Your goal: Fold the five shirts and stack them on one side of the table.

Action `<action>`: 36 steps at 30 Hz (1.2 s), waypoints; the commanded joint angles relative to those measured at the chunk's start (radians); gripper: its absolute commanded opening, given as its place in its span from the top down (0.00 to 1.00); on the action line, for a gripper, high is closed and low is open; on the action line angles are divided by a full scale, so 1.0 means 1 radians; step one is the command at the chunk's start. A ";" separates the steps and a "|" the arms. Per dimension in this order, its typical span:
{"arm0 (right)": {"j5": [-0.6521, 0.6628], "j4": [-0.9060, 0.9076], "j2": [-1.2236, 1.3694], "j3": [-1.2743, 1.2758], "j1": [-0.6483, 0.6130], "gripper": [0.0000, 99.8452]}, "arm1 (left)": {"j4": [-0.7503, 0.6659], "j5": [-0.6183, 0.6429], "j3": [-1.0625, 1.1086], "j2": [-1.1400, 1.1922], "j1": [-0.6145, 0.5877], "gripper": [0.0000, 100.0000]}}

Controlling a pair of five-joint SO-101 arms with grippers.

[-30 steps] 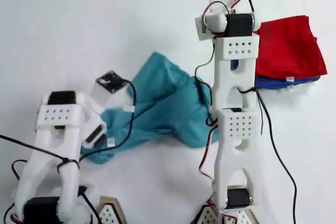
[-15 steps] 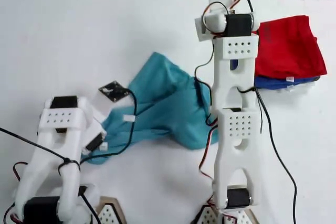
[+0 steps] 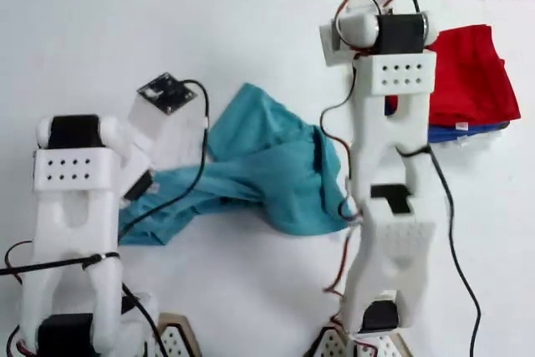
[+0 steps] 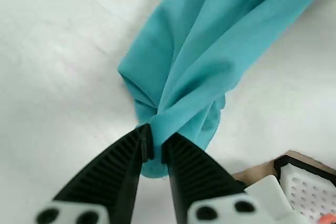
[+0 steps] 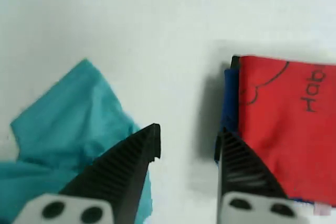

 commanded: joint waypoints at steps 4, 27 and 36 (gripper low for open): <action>0.100 -0.021 -0.449 0.876 -0.024 0.83 | -0.003 0.008 -0.048 -0.003 -0.012 0.97; 0.258 -0.484 -0.806 1.765 -0.019 0.82 | -0.104 0.005 0.120 -0.009 -0.011 0.97; 0.258 -0.595 -0.806 1.887 -0.018 0.82 | -0.095 0.011 0.120 -0.009 -0.011 0.97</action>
